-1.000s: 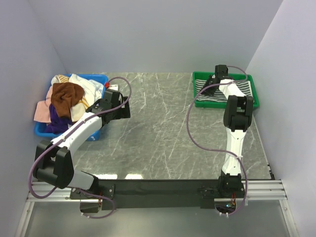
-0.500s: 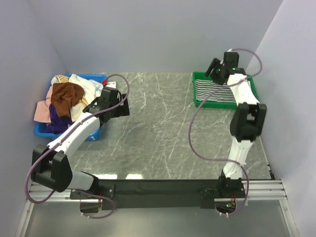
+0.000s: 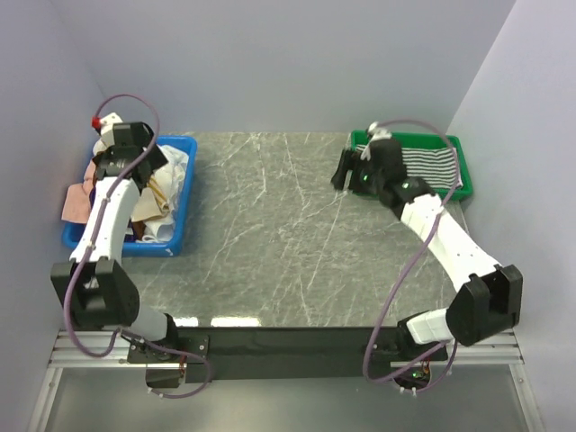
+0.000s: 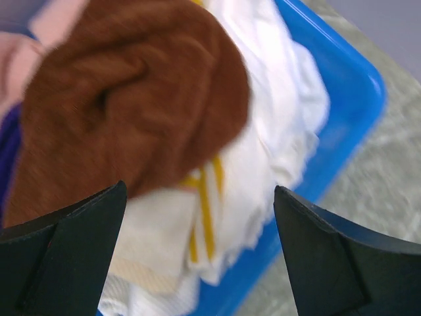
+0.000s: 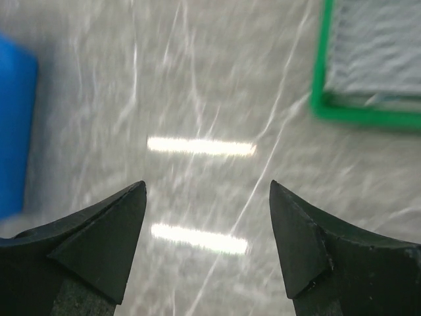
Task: Fold and stack the towels
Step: Grab crumpled towel
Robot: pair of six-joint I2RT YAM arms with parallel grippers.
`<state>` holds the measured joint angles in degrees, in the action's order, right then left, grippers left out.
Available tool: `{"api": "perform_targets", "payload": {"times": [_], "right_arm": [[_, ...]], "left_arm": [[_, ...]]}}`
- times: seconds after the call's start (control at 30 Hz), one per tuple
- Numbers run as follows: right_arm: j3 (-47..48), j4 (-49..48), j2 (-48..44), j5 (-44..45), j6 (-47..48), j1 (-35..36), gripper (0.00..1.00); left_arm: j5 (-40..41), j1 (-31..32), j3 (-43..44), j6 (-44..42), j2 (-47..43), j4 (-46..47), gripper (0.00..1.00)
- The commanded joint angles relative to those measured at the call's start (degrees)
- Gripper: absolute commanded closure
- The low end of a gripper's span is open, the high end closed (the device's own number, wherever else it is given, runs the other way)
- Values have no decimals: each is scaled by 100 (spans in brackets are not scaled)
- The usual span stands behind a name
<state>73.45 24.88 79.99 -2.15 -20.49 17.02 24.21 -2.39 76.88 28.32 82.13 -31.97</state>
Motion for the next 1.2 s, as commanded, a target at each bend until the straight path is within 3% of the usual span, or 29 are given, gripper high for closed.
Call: {"api": "perform_targets", "payload": {"times": [0.0,0.27,0.47,0.5,0.57,0.63,1.03,1.17], "right_arm": [[-812,-624,-456,40,1,398,18],[-1588,-880,-827,-127,36,882,18],[-1597,-634,-809,-83,107,891,18],[-1580,-599,-792,-92,98,891,18],[-1544,-485,-783,-75,89,891,19],[-1474,-380,-748,-57,98,883,19],[-1122,-133,-528,-242,19,909,19],[-1131,-115,-537,-215,54,926,19]], "left_arm": [[330,-305,633,42,461,-72,1],[787,-587,1355,78,1620,-187,8],[779,-736,1549,104,2070,-257,24],[787,-745,1558,95,2097,-266,36],[857,-745,1593,60,2106,-310,48],[980,-745,1724,-10,1992,-389,76],[928,-631,2340,-502,1043,-258,83],[648,-473,2865,-582,998,-292,99]]}}
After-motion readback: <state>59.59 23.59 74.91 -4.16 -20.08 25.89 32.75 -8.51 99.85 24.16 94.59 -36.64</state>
